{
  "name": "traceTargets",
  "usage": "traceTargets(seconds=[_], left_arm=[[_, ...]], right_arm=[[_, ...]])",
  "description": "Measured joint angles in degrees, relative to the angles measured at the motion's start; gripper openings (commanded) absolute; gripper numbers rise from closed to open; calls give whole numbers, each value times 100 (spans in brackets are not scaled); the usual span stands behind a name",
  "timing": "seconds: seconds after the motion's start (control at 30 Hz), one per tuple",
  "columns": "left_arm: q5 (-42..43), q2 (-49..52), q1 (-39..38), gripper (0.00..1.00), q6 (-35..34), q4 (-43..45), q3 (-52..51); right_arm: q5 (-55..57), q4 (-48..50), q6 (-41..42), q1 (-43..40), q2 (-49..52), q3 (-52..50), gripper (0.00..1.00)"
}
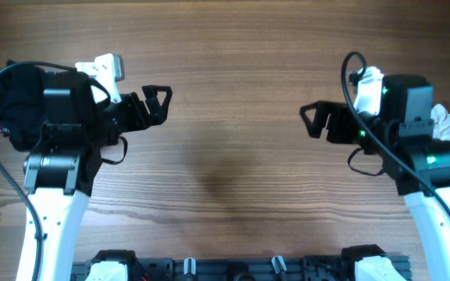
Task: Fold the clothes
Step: 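Move the right gripper toward the white garment at the right edge, then grasp the white garment with the right gripper and lift it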
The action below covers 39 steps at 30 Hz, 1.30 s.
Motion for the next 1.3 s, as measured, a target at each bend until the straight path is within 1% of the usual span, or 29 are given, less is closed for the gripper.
traceTargets(seconds=[0.03, 0.1, 0.17, 0.2, 0.23, 0.27, 0.33, 0.4, 0.5, 0.57, 0.63, 0.7, 0.8, 0.9, 0.93, 0.97, 1.03, 1.13, 1.23, 1.27, 1.3], left_arm=[[35, 79, 0, 100, -20, -35, 0], [90, 192, 0, 100, -44, -72, 0], [109, 205, 0, 99, -46, -120, 0], [111, 205, -7, 98, -46, -157, 0], [111, 205, -48, 96, -52, -256, 0], [107, 208, -142, 96, -70, -341, 0], [-24, 229, -409, 96, -87, -479, 7], [-363, 282, -815, 96, -90, -621, 11], [-848, 518, -1259, 96, -90, -957, 22], [-1158, 807, -1467, 96, -107, -1113, 22], [-1397, 931, -1534, 97, -107, -1147, 22], [-1526, 957, -1543, 99, -109, -1180, 22], [-1663, 957, -1543, 100, -118, -1191, 22], [-1637, 957, -1543, 99, -127, -1075, 22], [-1637, 957, -1543, 99, -197, -1054, 22], [-1639, 966, -1543, 99, -306, -1060, 22], [-1744, 1034, -1543, 100, -538, -1261, 116], [-2090, 1252, -1543, 99, -726, -1749, 577], [-2249, 1290, -1543, 100, -767, -1679, 763], [-2269, 1292, -1543, 99, -767, -1659, 763], [-2297, 1292, -1543, 100, -769, -1655, 765]], right_arm=[[232, -136, 4, -37, 72, 125, 100], [758, -354, 120, -426, 319, 284, 100], [1064, -420, 249, -1209, 763, 293, 98], [1150, -398, 289, -1665, 1097, 297, 92], [1244, -369, 345, -2389, 1668, 304, 88], [1307, -328, 356, -2664, 1996, 304, 88], [1346, -146, 396, -2920, 2492, 304, 87], [1419, 131, 402, -2973, 3088, 304, 85], [1624, 531, 581, -2973, 3591, 304, 83], [1906, 708, 811, -2973, 3930, 304, 84], [2218, 876, 946, -2973, 4140, 304, 84], [2535, 990, 1051, -2973, 4186, 304, 83], [2758, 1237, 1139, -2973, 4194, 304, 84], [2815, 1276, 1180, -2973, 4470, 304, 84], [2824, 1261, 1196, -2973, 4616, 304, 87], [2824, 1261, 1202, -2973, 4680, 304, 87], [2822, 1261, 1198, -2977, 4710, 304, 87], [2822, 1263, 1198, -2988, 4710, 304, 87], [2822, 1290, 1198, -2988, 4712, 304, 86], [2822, 1294, 1204, -2988, 4725, 304, 82], [2822, 1325, 1220, -2988, 4767, 304, 61]])
